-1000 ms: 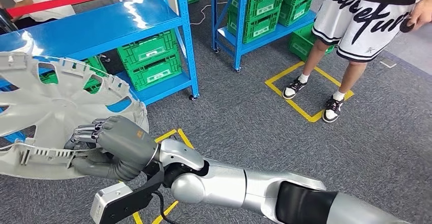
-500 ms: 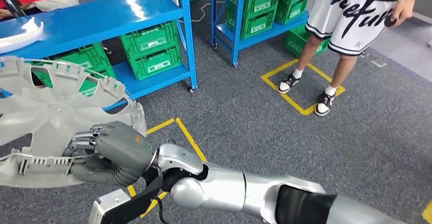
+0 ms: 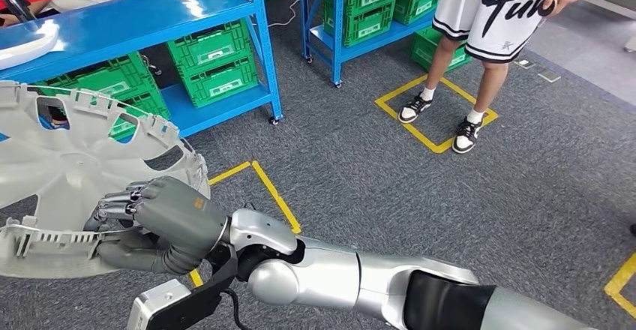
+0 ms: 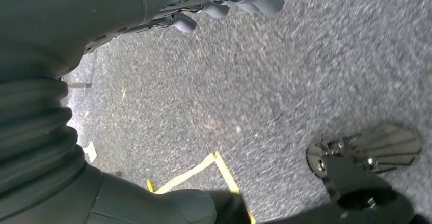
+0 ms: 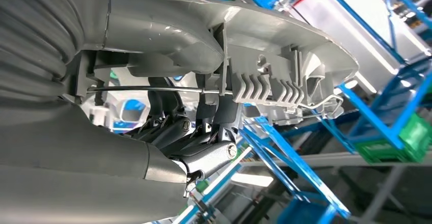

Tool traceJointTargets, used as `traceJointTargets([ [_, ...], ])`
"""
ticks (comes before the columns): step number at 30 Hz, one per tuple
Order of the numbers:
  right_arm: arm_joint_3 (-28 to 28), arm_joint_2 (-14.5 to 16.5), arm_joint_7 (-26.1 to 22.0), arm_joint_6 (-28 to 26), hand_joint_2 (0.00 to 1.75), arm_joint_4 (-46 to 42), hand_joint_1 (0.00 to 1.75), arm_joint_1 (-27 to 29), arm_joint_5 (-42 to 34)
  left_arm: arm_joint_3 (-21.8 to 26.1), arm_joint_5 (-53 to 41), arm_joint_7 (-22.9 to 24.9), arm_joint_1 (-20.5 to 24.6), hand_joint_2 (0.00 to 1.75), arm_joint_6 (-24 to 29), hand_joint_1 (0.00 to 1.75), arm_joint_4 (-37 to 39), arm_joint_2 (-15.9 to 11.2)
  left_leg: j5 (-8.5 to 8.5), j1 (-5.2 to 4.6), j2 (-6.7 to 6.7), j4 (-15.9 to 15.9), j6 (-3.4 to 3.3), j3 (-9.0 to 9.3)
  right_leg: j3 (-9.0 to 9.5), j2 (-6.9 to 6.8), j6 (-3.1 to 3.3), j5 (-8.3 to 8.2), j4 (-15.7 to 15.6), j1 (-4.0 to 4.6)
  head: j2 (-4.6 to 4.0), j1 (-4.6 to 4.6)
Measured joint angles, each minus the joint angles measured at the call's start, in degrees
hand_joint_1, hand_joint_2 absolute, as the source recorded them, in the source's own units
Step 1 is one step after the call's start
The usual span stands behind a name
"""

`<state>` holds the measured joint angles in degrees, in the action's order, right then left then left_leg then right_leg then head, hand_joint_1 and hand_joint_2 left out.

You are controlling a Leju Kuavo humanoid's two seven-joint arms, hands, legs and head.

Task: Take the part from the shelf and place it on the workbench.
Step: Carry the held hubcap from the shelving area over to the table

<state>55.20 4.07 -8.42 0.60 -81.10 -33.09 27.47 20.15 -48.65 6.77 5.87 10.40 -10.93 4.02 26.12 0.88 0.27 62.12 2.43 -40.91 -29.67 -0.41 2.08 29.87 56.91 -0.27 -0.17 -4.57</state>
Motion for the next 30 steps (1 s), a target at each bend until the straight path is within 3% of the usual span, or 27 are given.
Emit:
traceJointTargets([
  [2,0.1,0.0,-0.6,-0.1,1.75,0.2,1.75,0.0,0.3,0.0,0.0,-0.5,-0.1,1.75,0.0,0.00,0.0,0.0,5.13,0.02,-0.09,6.9,0.41,-1.75,-1.45,-0.28,0.33,-1.22,0.1,0.09,0.00,0.26],
  [3,0.2,0.0,-0.9,-0.2,1.75,0.4,1.75,0.0,0.5,0.0,0.0,-0.6,-0.1,1.75,0.0,0.00,0.1,0.0,5.88,0.03,-0.10,10.0,0.59,-2.15,-2.19,-0.53,0.34,-1.80,0.1,0.14,0.00,0.30],
  [5,0.3,-0.1,-1.6,-0.6,1.75,0.9,1.75,0.0,0.8,0.0,0.0,-0.8,-0.1,1.75,-0.1,0.00,0.1,-0.1,3.74,0.04,0.02,11.7,0.76,-0.77,-3.72,-1.19,0.17,-2.81,0.4,0.18,0.00,0.35],
  [7,0.4,-0.2,-2.0,-0.8,1.75,1.3,1.75,0.0,1.0,0.0,0.0,-0.8,0.0,1.75,-0.3,0.00,0.1,-0.2,1.55,-0.01,1.22,6.2,0.66,4.28,-4.91,-2.04,-0.20,-3.43,1.0,0.22,0.00,0.35],
  [9,0.4,-0.2,-2.2,-1.0,1.75,1.6,1.75,0.0,1.2,0.0,-0.1,-0.8,0.2,1.75,-0.6,0.00,0.0,-0.3,2.60,-0.41,2.77,-1.1,-0.01,9.39,-5.54,-3.01,-0.70,-3.79,1.5,0.44,0.00,0.33],
  [10,0.4,-0.2,-2.3,-1.0,1.75,1.7,1.75,-0.1,1.2,0.0,-0.2,-0.7,0.4,1.75,-0.7,0.00,-0.1,-0.4,3.41,-0.62,3.02,-3.2,-0.48,10.56,-5.67,-3.57,-1.01,-3.98,1.6,0.54,0.00,0.30],
  [12,0.4,-0.2,-2.5,-1.0,1.75,1.9,1.75,-0.2,1.3,0.0,-0.2,-0.6,0.4,1.75,-0.7,0.00,-0.1,-0.4,3.57,-0.64,2.13,-4.2,-1.60,10.48,-5.83,-4.57,-1.67,-4.24,1.8,0.58,0.00,0.27],
  [13,0.4,-0.2,-2.6,-1.0,1.75,2.0,1.75,-0.3,1.3,0.0,-0.3,-0.5,0.4,1.75,-0.7,0.00,0.0,-0.4,3.29,-0.53,1.61,-4.3,-2.06,10.24,-6.03,-4.23,-2.05,-3.88,2.3,0.49,0.00,0.26],
  [15,0.4,-0.2,-2.7,-1.0,1.75,2.3,1.75,-0.5,1.3,0.0,-0.4,-0.3,0.3,1.75,-0.7,0.00,0.0,-0.4,2.57,-0.31,0.75,-4.4,-2.88,9.68,-7.61,-2.23,-2.72,-1.02,6.1,0.27,0.00,0.21],
  [17,0.4,-0.3,-2.7,-1.0,1.75,2.6,1.75,-0.5,1.3,0.0,-0.6,-0.3,0.4,1.75,-0.7,0.00,0.0,-0.3,1.89,-0.32,-0.37,-4.3,-3.19,8.70,-10.56,-0.42,-3.08,3.27,13.7,0.13,0.00,0.16],
  [18,0.5,-0.3,-2.7,-1.0,1.75,2.8,1.75,-0.5,1.3,0.0,-0.7,-0.2,0.4,1.75,-0.7,0.00,0.0,-0.3,1.61,-0.33,-1.01,-4.2,-3.19,8.26,-11.68,-0.11,-3.11,4.54,16.8,0.12,0.00,0.14],
  [19,0.5,-0.4,-2.7,-1.0,1.75,3.0,1.75,-0.5,1.3,0.0,-0.7,-0.2,0.4,1.75,-0.7,0.00,0.0,-0.3,1.37,-0.34,-1.67,-4.0,-3.13,7.87,-11.95,0.04,-3.05,4.75,18.1,0.14,0.00,0.14],
  [20,0.5,-0.4,-2.7,-1.0,1.75,3.1,1.75,-0.5,1.3,0.0,-0.7,-0.2,0.3,1.75,-0.7,0.00,0.0,-0.3,1.19,-0.34,-2.36,-3.9,-3.03,7.56,-11.06,0.19,-2.89,3.85,17.0,0.15,0.00,0.14],
  [22,0.5,-0.4,-2.7,-1.0,1.75,3.3,1.75,-0.5,1.3,0.0,-0.7,-0.1,0.3,1.75,-0.7,0.00,0.0,-0.2,0.92,-0.30,-3.70,-3.5,-2.75,7.12,-6.65,1.59,-2.24,0.70,9.5,0.15,0.00,0.15],
  [24,0.5,-0.4,-2.7,-1.0,1.75,3.3,1.75,-0.6,1.3,0.0,-0.8,-0.1,0.4,1.75,-0.7,0.00,0.0,-0.2,0.63,-0.32,-4.81,-3.3,-2.26,6.63,-3.30,3.32,-1.74,-0.98,3.2,0.18,0.00,0.19],
  [25,0.5,-0.4,-2.8,-1.0,1.75,3.3,1.75,-0.6,1.3,0.0,-0.8,-0.1,0.4,1.75,-0.7,0.00,0.0,-0.1,0.44,-0.25,-5.23,-3.2,-1.93,6.37,-2.89,3.73,-1.61,-0.97,2.1,0.25,0.00,0.17],
  [27,0.5,-0.4,-2.8,-1.0,1.75,3.4,1.75,-0.7,1.3,0.0,-0.8,0.0,0.3,1.75,-0.7,0.00,0.0,-0.2,-0.01,-0.16,-6.09,-3.5,-1.14,5.98,-2.97,2.84,-1.29,-1.30,1.9,0.31,0.00,0.09],
  [28,0.5,-0.3,-2.8,-1.0,1.75,3.4,1.75,-0.7,1.3,0.0,-0.8,0.0,0.3,1.75,-0.7,0.00,0.1,-0.2,0.04,-0.19,-5.84,-3.5,-0.83,5.78,-2.91,2.29,-0.97,-1.54,1.6,0.21,0.00,0.11],
  [30,0.5,-0.2,-2.8,-1.0,1.75,3.4,1.75,-0.8,1.3,0.0,-0.8,0.2,0.3,1.75,-0.7,0.00,0.1,-0.3,1.77,-0.36,-3.76,-0.9,-0.30,4.43,-2.85,1.02,-0.27,-2.02,1.0,-0.10,0.00,0.43],
])
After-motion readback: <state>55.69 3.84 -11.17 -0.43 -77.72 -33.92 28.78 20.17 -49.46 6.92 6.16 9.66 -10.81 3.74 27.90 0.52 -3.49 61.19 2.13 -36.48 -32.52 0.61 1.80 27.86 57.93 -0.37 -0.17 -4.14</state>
